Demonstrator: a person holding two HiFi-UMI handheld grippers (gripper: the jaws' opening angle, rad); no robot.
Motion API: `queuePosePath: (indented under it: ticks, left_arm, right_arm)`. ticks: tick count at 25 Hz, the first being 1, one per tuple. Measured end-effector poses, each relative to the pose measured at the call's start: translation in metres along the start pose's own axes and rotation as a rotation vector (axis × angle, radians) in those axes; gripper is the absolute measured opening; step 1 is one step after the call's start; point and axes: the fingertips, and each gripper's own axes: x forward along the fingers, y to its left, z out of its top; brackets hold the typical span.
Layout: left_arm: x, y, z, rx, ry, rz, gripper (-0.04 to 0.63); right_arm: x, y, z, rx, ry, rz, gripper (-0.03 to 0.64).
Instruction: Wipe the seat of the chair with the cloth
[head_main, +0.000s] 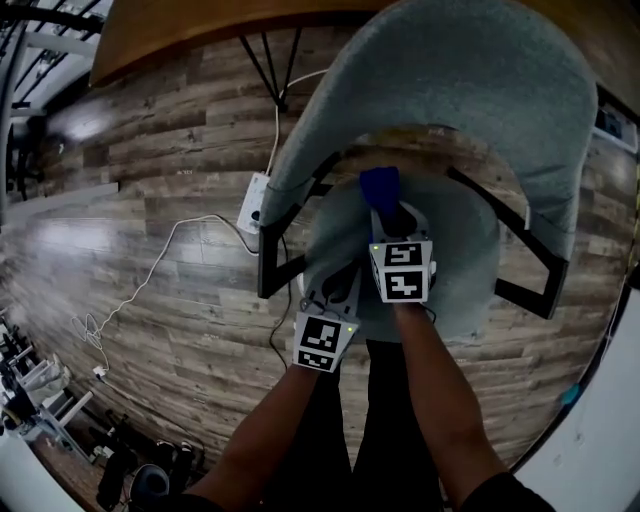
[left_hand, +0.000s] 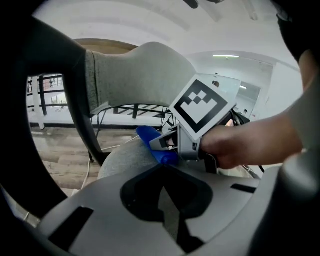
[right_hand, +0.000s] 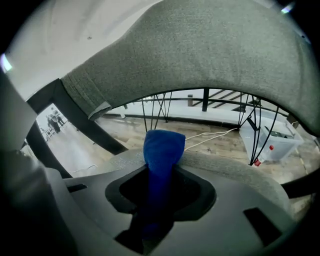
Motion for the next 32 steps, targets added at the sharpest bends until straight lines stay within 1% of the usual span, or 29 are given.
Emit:
queuePosePath:
  ticks: [4, 8, 13, 16, 18, 20, 22, 23, 26, 32]
  left_arm:
    - [0.010, -0.008, 0.006, -0.014, -0.002, -0.013, 0.002]
    - [0.020, -0.014, 0.016, -0.030, -0.011, -0.010, 0.002]
    - [0.027, -0.018, 0.029, -0.107, -0.035, 0.000, 0.002]
    - [0.032, -0.025, 0.035, -0.092, -0.033, 0.002, 0.002]
    - [0.036, -0.033, 0.037, -0.082, -0.029, -0.011, 0.002]
    - [0.036, -0.035, 0.038, -0.120, -0.035, -0.017, 0.002]
    - [0.034, -0.029, 0.041, -0.165, -0.051, 0.014, 0.002]
    - [0.033, -0.026, 0.043, -0.171, -0.056, 0.035, 0.002]
    - [0.033, -0.022, 0.046, -0.160, -0.058, 0.065, 0.002]
    - [0.039, -0.035, 0.046, -0.132, -0.056, 0.068, 0.002]
  right_arm:
    - [-0.007, -0.022, -0.005, 0.030, 0.002, -0.023, 0.130]
    - [-0.016, -0.051, -0.010, 0.050, 0.006, -0.066, 0.130]
    - [-0.030, -0.084, -0.022, 0.100, 0.021, -0.119, 0.130]
    - [-0.039, -0.107, -0.028, 0.118, 0.024, -0.159, 0.130]
    - [-0.046, -0.122, -0.032, 0.144, 0.030, -0.180, 0.130]
    - [-0.054, -0.134, -0.039, 0.174, 0.040, -0.200, 0.130]
    - [-0.060, -0.145, -0.044, 0.197, 0.040, -0.212, 0.130]
    - [-0.063, -0.150, -0.046, 0.199, 0.039, -0.218, 0.130]
    - [-0.071, -0.163, -0.051, 0.189, 0.044, -0.245, 0.130]
    - [-0.085, -0.185, -0.064, 0.213, 0.069, -0.284, 0.130]
